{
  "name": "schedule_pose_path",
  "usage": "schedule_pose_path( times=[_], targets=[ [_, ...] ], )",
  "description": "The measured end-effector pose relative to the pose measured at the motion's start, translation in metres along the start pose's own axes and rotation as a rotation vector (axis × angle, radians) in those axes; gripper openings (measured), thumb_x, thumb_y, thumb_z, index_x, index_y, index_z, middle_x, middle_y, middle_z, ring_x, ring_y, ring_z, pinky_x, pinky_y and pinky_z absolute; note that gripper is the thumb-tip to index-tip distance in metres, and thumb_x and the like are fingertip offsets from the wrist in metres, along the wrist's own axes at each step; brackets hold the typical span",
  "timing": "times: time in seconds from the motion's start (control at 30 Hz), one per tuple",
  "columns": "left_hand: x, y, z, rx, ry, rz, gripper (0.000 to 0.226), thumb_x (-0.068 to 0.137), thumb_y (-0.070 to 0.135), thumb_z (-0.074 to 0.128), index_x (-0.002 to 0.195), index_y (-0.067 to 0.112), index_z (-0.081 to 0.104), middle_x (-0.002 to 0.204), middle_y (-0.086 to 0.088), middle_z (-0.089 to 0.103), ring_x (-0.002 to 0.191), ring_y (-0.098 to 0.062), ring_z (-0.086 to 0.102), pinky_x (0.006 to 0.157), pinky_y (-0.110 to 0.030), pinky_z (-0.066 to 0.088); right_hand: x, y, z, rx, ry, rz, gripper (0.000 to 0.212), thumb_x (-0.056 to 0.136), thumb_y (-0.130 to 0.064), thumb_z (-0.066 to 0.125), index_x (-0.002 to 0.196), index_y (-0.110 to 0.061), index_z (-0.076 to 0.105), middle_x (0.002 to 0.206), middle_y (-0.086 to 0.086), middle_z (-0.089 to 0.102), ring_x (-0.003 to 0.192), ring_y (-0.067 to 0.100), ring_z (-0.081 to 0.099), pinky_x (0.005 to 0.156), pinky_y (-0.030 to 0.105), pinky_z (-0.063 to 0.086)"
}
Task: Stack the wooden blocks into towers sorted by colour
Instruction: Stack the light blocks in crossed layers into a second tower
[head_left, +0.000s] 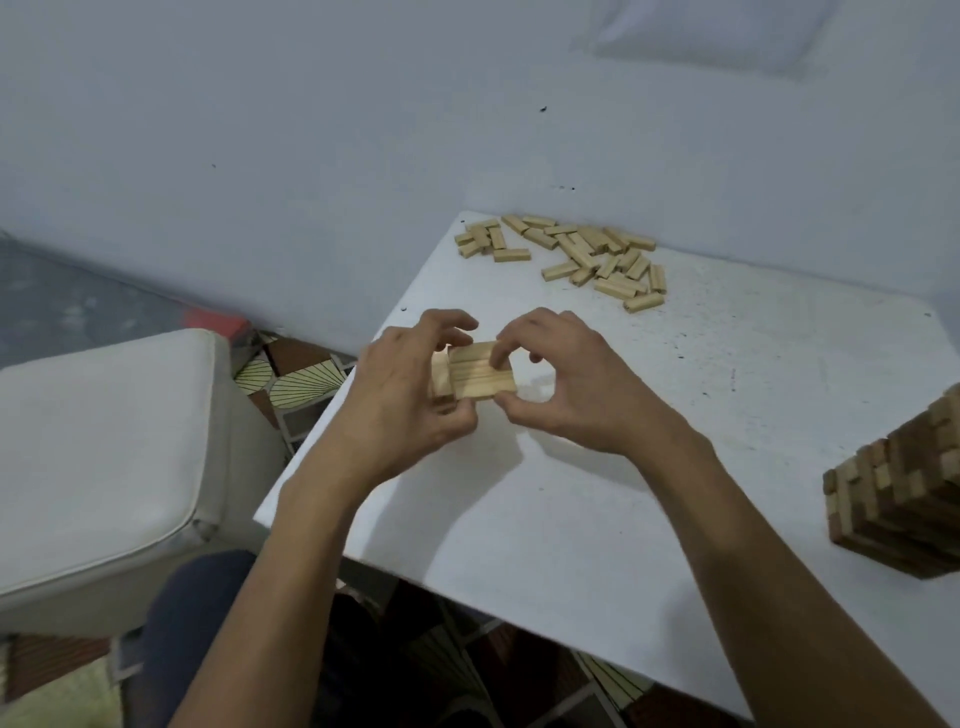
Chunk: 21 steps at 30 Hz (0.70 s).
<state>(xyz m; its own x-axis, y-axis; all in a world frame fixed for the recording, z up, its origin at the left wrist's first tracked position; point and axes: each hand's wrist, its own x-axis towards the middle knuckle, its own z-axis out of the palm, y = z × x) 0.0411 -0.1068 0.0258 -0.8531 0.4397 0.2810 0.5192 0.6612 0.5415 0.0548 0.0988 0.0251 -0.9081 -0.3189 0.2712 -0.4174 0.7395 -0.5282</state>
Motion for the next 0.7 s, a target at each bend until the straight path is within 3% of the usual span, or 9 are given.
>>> schedule_pose_path(
  times=[0.1, 0.23, 0.33, 0.57, 0.7],
  targets=[
    [-0.002, -0.020, -0.006, -0.026, -0.005, -0.044, 0.062, 0.070, 0.041, 0.062, 0.128, 0.035, 0.040, 0.118, 0.020, 0.058, 0.110, -0.013, 0.050, 0.095, -0.032, 0.030, 0.019, -0.004, 0.016, 0.009, -0.041, 0.012, 0.028, 0.078, -0.031, 0.073, 0.103, -0.026, 0.062, 0.111, -0.009, 0.056, 0.095, 0.012, 0.044, 0.082, 0.026, 0.039],
    [-0.002, -0.034, -0.007, -0.046, -0.005, -0.090, 0.061, 0.075, 0.033, 0.069, 0.129, 0.033, 0.042, 0.117, 0.021, 0.056, 0.112, -0.013, 0.049, 0.103, -0.046, 0.036, 0.032, -0.005, 0.028, 0.006, -0.072, 0.029, 0.028, 0.079, -0.030, 0.072, 0.105, -0.026, 0.062, 0.112, -0.007, 0.057, 0.098, 0.014, 0.044, 0.082, 0.027, 0.039],
    [-0.002, -0.039, -0.006, -0.076, -0.011, -0.115, 0.060, 0.078, 0.028, 0.072, 0.129, 0.032, 0.042, 0.117, 0.022, 0.055, 0.113, -0.011, 0.048, 0.103, -0.047, 0.037, 0.036, -0.005, 0.031, 0.000, -0.077, 0.035, 0.028, 0.079, -0.031, 0.072, 0.105, -0.026, 0.062, 0.113, -0.007, 0.057, 0.099, 0.014, 0.045, 0.082, 0.028, 0.040],
    [-0.003, -0.044, -0.003, -0.104, -0.025, -0.132, 0.058, 0.074, 0.038, 0.062, 0.129, 0.038, 0.042, 0.122, 0.022, 0.056, 0.114, -0.010, 0.050, 0.103, -0.048, 0.038, 0.039, -0.003, 0.035, 0.000, -0.101, 0.060, 0.028, 0.080, -0.031, 0.072, 0.106, -0.027, 0.062, 0.116, -0.007, 0.057, 0.102, 0.013, 0.045, 0.085, 0.030, 0.041],
    [-0.003, -0.048, -0.001, -0.085, -0.030, -0.123, 0.064, 0.072, 0.054, 0.057, 0.132, 0.039, 0.042, 0.129, 0.019, 0.054, 0.118, -0.012, 0.049, 0.104, -0.048, 0.038, 0.036, -0.002, 0.034, 0.021, -0.099, 0.063, 0.032, 0.080, -0.033, 0.073, 0.109, -0.028, 0.061, 0.120, -0.009, 0.054, 0.103, 0.014, 0.047, 0.087, 0.031, 0.042]
  ],
)
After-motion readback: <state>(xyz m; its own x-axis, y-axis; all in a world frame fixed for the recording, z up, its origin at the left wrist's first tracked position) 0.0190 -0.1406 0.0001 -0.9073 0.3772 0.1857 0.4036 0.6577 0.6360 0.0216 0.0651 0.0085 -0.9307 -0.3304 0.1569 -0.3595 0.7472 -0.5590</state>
